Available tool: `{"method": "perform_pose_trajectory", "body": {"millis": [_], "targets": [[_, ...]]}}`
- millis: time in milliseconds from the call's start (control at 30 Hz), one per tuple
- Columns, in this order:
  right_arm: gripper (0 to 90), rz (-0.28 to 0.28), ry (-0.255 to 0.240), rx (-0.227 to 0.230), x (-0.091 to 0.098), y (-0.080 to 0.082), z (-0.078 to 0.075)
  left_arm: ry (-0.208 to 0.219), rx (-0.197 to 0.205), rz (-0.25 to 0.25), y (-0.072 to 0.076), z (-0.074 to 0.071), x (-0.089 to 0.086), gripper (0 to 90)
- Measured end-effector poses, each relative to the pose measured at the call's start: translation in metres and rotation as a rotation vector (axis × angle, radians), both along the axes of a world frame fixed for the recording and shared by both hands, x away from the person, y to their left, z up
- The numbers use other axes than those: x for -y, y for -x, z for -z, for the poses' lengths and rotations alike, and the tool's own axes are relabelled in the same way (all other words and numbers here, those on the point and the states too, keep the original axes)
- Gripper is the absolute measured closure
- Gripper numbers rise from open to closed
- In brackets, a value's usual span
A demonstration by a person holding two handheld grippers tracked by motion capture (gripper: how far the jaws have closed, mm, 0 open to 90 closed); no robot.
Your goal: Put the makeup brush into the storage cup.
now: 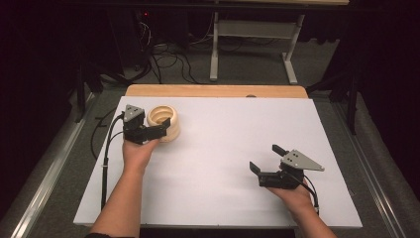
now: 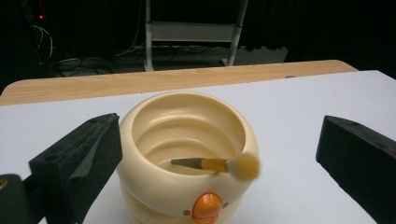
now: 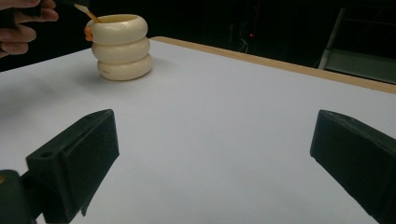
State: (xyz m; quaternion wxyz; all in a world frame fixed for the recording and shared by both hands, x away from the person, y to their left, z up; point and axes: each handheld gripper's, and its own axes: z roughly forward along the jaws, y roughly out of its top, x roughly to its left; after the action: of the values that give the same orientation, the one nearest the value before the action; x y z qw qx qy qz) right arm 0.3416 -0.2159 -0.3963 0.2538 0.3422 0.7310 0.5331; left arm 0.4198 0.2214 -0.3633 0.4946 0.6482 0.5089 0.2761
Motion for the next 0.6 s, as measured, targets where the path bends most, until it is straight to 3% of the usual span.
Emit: {"method": "perform_pose_trajectory", "body": {"millis": [267,600], "targets": [[2.4,-0.001,-0.005,-0.002,-0.001,0.001,-0.001,-0.016,-0.005,0.010,0.006,-0.002,0.002,0.3],[2.4,-0.004,0.000,0.005,-0.001,0.000,0.000,-0.006,-0.016,0.018,0.018,0.005,0.000,0.3]]}}
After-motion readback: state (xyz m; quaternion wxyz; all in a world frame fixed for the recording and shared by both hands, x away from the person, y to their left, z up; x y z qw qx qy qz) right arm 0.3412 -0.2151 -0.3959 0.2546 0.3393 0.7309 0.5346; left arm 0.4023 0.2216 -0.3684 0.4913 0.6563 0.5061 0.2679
